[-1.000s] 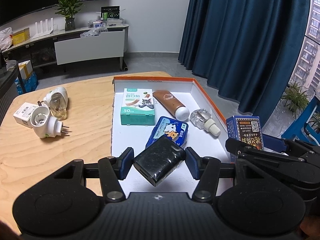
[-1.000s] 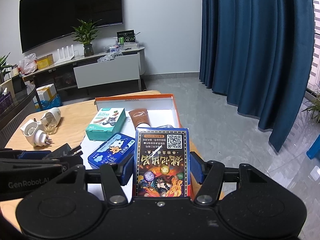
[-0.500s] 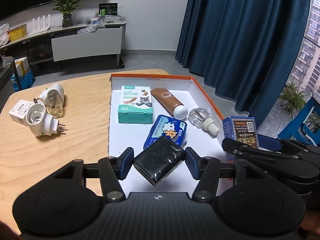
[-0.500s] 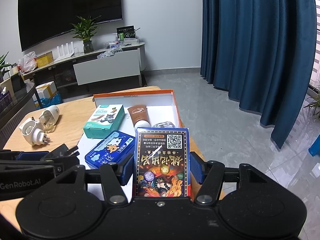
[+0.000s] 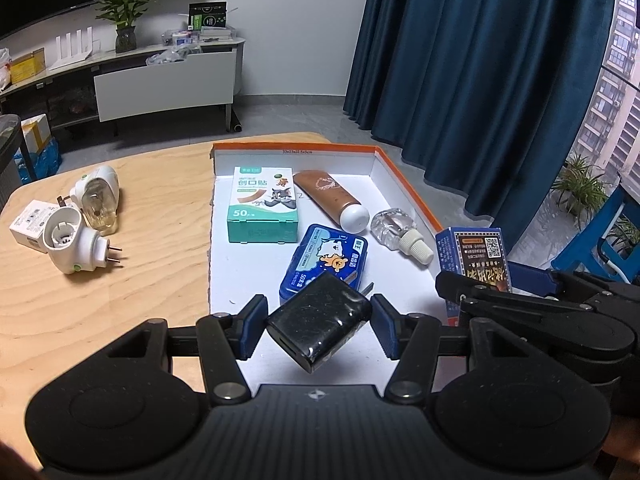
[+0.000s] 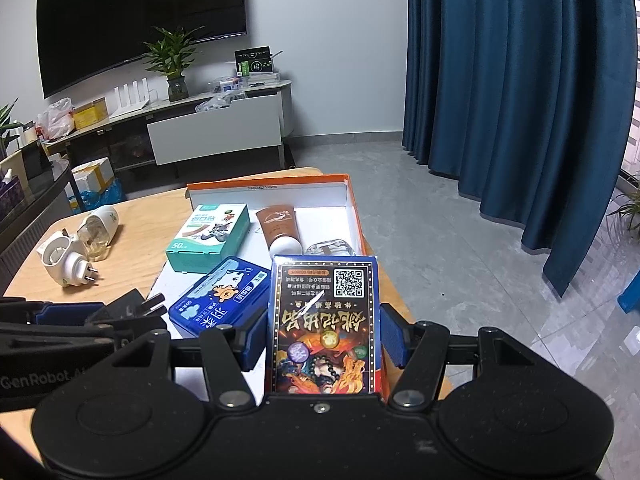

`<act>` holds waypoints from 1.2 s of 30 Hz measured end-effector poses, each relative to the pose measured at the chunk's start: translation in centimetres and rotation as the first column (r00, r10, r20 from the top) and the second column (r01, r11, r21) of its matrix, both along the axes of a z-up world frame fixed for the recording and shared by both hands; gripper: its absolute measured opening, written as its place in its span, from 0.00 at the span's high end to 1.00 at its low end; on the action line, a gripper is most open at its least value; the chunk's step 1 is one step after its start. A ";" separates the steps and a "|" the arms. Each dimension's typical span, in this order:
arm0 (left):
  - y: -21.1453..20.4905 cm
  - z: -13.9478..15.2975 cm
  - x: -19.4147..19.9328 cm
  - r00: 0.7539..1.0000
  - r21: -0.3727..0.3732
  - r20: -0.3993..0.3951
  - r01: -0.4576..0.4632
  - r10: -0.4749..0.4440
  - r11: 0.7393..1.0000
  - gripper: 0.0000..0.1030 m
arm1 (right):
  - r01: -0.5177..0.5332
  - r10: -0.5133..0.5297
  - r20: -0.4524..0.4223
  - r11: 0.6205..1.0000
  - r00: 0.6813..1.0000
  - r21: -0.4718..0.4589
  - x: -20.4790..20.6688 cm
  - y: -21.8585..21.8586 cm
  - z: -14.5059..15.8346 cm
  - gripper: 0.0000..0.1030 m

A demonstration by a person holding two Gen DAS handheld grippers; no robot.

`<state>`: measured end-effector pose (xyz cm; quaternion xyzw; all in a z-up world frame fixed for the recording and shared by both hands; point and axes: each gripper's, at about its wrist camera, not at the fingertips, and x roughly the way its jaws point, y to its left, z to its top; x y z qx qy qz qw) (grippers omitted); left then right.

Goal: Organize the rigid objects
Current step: 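Carry the charger with the left tool and card box with the right tool over the white box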

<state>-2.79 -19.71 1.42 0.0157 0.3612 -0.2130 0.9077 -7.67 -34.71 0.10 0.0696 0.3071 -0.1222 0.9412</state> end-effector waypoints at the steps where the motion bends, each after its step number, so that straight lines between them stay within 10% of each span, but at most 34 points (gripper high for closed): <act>1: 0.0 0.0 0.0 1.000 0.002 0.002 0.000 0.000 1.000 0.45 | 0.001 -0.001 0.000 1.000 1.000 0.001 0.0 0.0 0.0 0.31; 36: -0.6 -0.9 0.2 0.998 0.047 -0.021 0.064 -0.063 0.997 0.45 | -0.013 0.013 -0.032 1.000 0.999 0.004 0.8 0.0 -0.9 0.31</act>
